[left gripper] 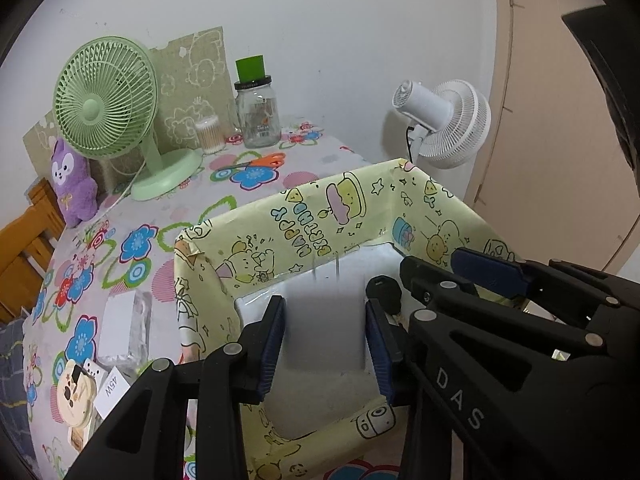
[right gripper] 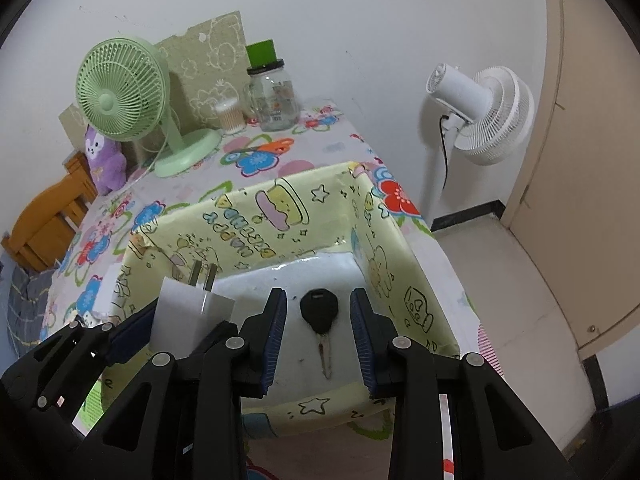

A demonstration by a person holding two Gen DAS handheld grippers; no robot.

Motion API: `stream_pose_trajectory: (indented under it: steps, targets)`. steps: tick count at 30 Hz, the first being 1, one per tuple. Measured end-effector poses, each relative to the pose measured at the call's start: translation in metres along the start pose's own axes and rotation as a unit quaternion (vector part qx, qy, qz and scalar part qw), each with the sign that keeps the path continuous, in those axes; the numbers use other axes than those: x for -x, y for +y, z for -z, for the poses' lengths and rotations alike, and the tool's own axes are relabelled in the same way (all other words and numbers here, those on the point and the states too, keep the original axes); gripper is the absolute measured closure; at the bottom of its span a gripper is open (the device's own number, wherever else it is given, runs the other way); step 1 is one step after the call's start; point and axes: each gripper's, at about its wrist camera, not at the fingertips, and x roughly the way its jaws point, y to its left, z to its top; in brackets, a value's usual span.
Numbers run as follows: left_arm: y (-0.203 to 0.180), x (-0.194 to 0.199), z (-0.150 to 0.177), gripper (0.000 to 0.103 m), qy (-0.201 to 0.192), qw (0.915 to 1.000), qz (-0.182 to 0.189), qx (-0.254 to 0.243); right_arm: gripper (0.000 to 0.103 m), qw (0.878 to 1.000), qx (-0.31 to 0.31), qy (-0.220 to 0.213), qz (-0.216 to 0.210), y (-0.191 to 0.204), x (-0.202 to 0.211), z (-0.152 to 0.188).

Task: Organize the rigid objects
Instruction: 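Open both grippers to drop the charger and key fob in the box, then withdraw both grippers from the paper box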

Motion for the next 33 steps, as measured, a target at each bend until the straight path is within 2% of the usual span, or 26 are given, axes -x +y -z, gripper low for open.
stream_pose_trajectory:
  steps: [3, 4, 7, 14, 33]
  targets:
    - [0.000, 0.003, 0.000, 0.039, -0.005, 1.0000, -0.004, 0.000, 0.058, 1.000, -0.001, -0.002, -0.001, 0.000, 0.003, 0.000]
    - [0.000, 0.005, 0.000, 0.038, -0.007, 1.0000, -0.005, 0.000, 0.050, 1.000, 0.000, -0.006, -0.001, 0.001, 0.005, 0.000]
    - [0.003, 0.010, 0.001, 0.033, -0.010, 0.9999, -0.012, 0.004, 0.048, 1.000, 0.002, -0.014, 0.005, 0.004, 0.010, 0.001]
    - [0.010, 0.025, 0.005, 0.028, -0.019, 0.9996, -0.016, 0.010, 0.037, 0.999, 0.005, -0.032, 0.019, 0.012, 0.026, 0.006]
    - [0.033, 0.074, 0.027, 0.017, -0.047, 0.9977, -0.043, 0.022, 0.026, 0.998, 0.019, -0.059, 0.025, 0.042, 0.070, 0.028]
